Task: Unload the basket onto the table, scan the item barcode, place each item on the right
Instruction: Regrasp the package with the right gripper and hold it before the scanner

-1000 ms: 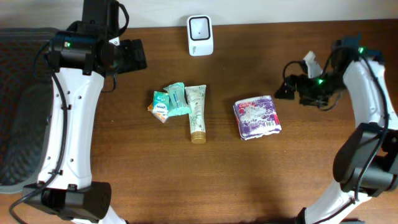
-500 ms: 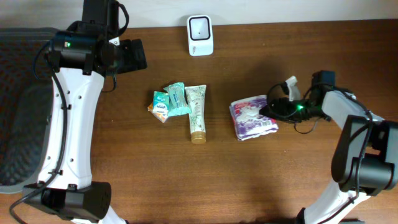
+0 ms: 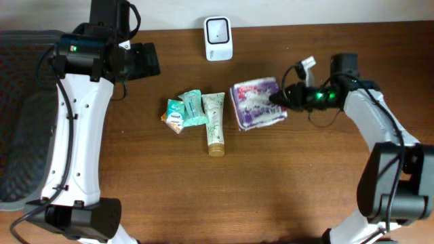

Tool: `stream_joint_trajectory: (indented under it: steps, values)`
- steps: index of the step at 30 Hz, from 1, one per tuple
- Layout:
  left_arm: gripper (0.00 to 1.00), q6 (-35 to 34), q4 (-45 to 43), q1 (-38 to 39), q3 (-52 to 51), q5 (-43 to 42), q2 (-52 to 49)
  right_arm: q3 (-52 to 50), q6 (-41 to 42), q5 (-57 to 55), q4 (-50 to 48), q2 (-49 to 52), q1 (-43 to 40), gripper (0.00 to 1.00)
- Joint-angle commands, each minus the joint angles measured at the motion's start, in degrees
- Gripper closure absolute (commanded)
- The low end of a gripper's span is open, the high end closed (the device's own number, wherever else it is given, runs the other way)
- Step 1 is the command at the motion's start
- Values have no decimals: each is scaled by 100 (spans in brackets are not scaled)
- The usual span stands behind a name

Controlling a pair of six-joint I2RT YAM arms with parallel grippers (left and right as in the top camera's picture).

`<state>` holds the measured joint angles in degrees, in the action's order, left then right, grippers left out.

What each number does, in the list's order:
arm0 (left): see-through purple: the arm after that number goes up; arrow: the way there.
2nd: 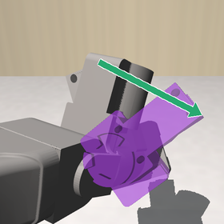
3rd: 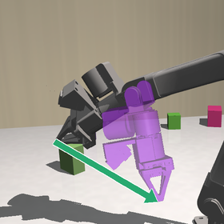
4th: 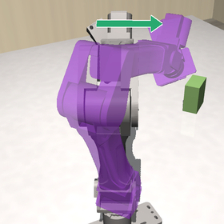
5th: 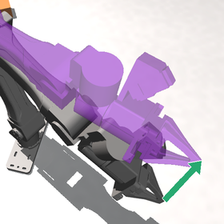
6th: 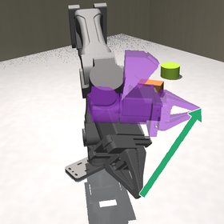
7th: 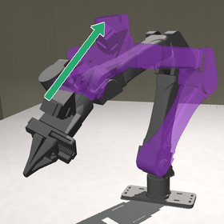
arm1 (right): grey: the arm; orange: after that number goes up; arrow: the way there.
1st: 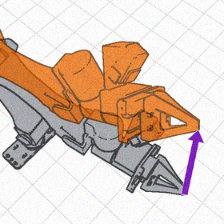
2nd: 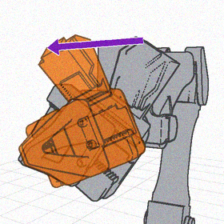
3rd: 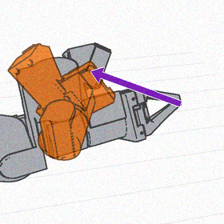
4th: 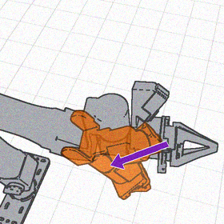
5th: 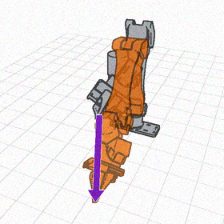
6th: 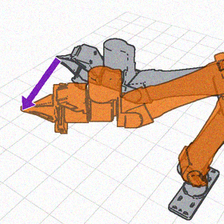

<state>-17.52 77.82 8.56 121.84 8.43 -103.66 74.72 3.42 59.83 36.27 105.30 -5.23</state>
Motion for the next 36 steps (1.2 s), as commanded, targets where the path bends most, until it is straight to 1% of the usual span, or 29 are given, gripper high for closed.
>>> stream_joint_trajectory:
  steps: [1, 2, 3, 6, 7, 9, 13, 15, 22, 27, 31, 35, 36]
  values:
    - [1, 68, -11, 4, 55, 44, 15, 518, 890, 35, -334, -531, 190, 96]
    - [1, 68, -11, 4, 55, 42, 15, 680, 1307, -494, -424, -706, 372, 96]
    - [1, 68, -11, 4, 55, 42, 17, 820, 1523, -1016, -417, -846, 595, 96]
    - [1, 68, -11, 4, 55, 42, 15, 938, 1707, -2173, -444, -1110, 1268, 96]
    - [1, 68, -11, 4, 55, 44, 15, 935, 2144, -2461, -501, -1119, 1499, 96]
    - [1, 68, -11, 4, 55, 42, 15, 935, 2900, -2439, -623, -1119, 1685, 96]
    - [1, 68, -11, 4, 55, 44, 15, 935, 3368, -1403, -1443, -1119, 1873, 96]
    - [1, 68, -11, 7, 55, 42, 15, 935, 3630, -1270, -1749, -1119, 1873, 96]
    - [1, 68, -11, 4, 55, 42, 17, 935, 3626, -1451, -1764, -1119, 1873, 96]
    - [1, 68, -13, 4, 55, 42, 17, 927, 3582, -1985, -1547, -1117, 1873, 96]
    - [1, 68, -13, 4, 55, 42, 17, 918, 2824, -2004, -1331, -1117, 1873, 96]
    - [1, 68, -11, 4, 55, 42, 15, 918, 2798, -2103, -1307, -1106, 1873, 96]
    - [1, 68, -11, 4, 55, 42, 17, 918, 2649, -2109, -1303, -1106, 1873, 96]
